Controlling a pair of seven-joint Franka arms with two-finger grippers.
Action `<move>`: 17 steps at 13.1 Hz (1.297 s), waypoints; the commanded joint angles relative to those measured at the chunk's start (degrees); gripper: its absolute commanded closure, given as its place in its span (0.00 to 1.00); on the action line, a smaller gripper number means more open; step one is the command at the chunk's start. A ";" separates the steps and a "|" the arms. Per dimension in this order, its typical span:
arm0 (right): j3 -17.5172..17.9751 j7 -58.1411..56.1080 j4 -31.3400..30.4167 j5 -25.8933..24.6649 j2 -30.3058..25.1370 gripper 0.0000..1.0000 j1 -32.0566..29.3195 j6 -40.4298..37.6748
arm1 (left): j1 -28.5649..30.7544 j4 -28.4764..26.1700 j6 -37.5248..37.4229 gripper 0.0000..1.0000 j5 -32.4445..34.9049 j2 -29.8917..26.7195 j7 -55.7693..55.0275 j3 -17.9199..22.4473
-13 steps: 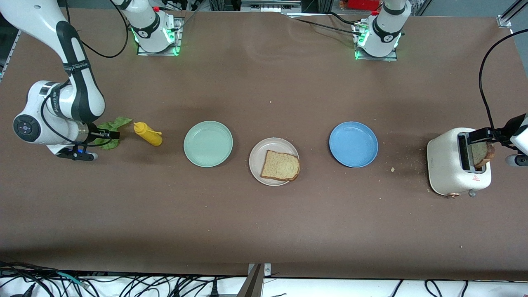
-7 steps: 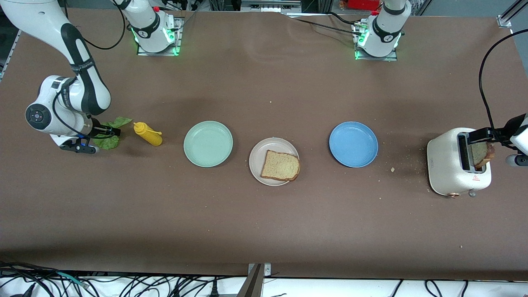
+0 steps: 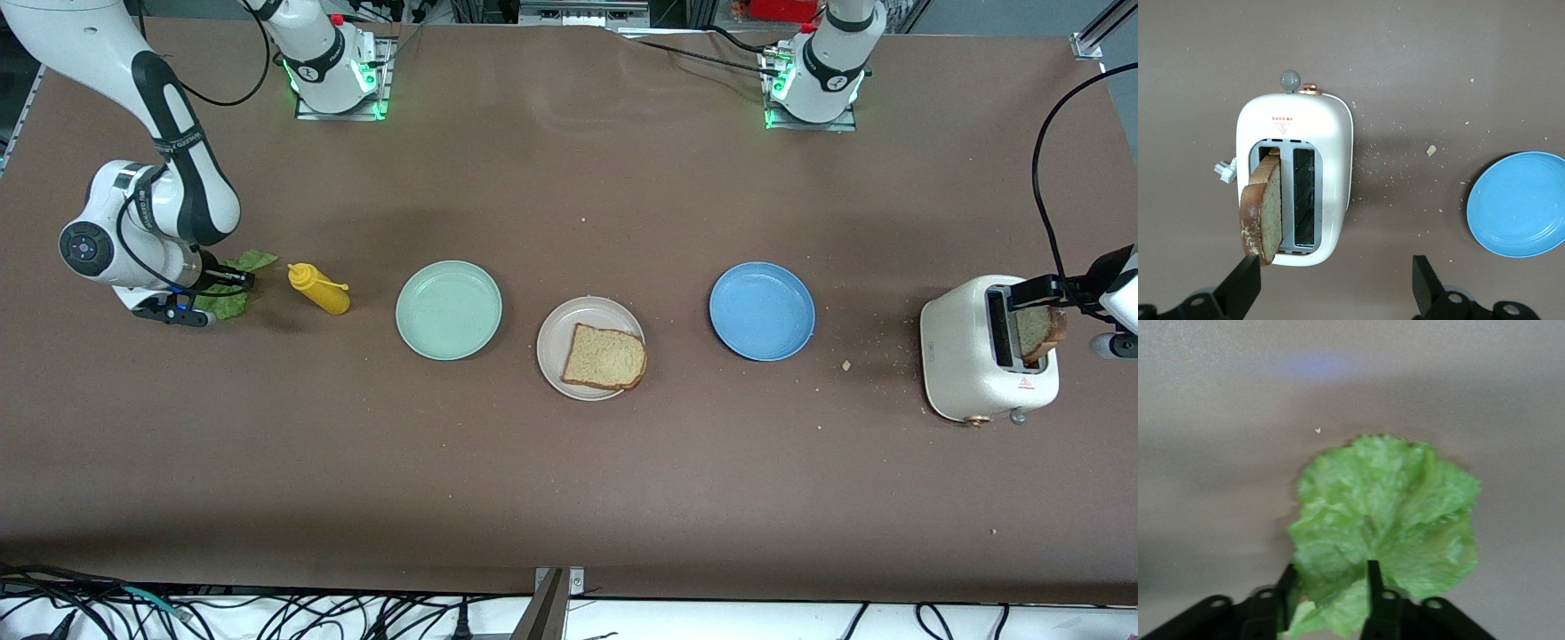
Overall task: Make sandwich in beige plate with both arms
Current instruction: 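Lift the lettuce with the right gripper and carry it toward the beige plate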
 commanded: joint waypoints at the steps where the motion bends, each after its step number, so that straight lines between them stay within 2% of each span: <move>1: 1.47 1.34 -1.17 -1.42 -1.28 1.00 -1.20 0.42 | 0.43 -0.37 -0.61 0.00 1.45 -0.76 0.15 -0.59; 4: 3.49 1.34 -0.13 -1.42 -3.74 1.00 -1.20 -2.02 | 0.43 -0.37 -0.61 0.00 1.45 -0.76 0.15 -0.59; 6: 4.90 2.66 3.03 -1.50 -5.32 1.00 -1.20 -8.07 | 0.43 -0.37 -0.61 0.00 1.45 -0.76 0.15 -0.59; 10: 5.25 2.66 12.42 -1.51 -8.23 1.00 -1.11 -25.37 | 0.43 -0.37 -0.52 0.00 1.36 -0.76 0.15 -0.59; 13: 7.27 2.84 23.14 -1.33 -8.76 1.00 -1.11 -38.57 | 0.43 -0.37 -0.52 0.00 1.45 -0.67 0.15 -0.59; 16: 10.60 3.10 30.19 -0.54 -9.90 1.00 -1.11 -45.36 | 0.43 -0.37 -0.44 0.00 1.36 -0.67 0.15 -0.59; 17: 12.27 6.41 31.86 -0.28 -10.16 1.00 -1.11 -46.24 | 0.43 -0.37 -0.44 0.00 1.45 -0.67 0.07 -0.59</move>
